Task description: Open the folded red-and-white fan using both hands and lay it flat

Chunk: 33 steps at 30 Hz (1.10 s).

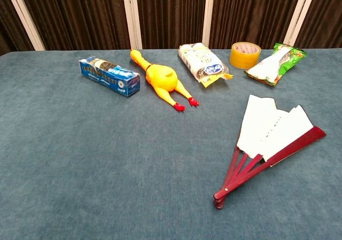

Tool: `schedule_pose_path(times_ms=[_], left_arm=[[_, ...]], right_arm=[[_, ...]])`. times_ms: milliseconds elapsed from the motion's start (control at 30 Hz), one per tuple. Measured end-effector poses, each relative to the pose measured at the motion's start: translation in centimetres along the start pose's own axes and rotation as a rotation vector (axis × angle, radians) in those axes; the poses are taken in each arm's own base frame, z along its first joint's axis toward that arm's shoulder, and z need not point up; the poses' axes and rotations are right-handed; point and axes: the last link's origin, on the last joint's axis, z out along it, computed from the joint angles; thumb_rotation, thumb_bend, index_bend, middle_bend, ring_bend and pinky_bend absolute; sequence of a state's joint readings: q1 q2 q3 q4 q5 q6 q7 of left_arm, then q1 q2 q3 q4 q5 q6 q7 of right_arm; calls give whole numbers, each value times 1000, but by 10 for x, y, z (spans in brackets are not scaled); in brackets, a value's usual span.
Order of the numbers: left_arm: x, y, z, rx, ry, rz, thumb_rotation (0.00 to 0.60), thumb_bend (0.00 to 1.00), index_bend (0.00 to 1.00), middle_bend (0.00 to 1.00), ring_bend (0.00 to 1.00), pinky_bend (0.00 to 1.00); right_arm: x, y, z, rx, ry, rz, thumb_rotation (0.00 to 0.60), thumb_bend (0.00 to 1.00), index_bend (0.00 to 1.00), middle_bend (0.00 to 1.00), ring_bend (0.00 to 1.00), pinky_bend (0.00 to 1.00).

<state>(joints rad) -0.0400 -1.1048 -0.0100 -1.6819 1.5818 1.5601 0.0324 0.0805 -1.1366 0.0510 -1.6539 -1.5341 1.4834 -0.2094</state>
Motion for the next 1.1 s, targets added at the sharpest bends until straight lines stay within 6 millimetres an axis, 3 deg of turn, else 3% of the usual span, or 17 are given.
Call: schedule_pose_path(times_ms=[600,700,1100], left_arm=[[-1,3,-2,-6,7,9,600,543,86,0,0,16],[0,3,-1,-6,9,6,600,543,86,0,0,16],[0,2,-4,8,10,11,600,543,86,0,0,16]], right_arm=[[-5,-9,-2,46,-26,17,600,388,65,53,231,137],[-7,-12,-3,66,-40,17,600,388,115,54,231,137],[-38,-51,4,195,-92,83,600,388,147,63,231,137]])
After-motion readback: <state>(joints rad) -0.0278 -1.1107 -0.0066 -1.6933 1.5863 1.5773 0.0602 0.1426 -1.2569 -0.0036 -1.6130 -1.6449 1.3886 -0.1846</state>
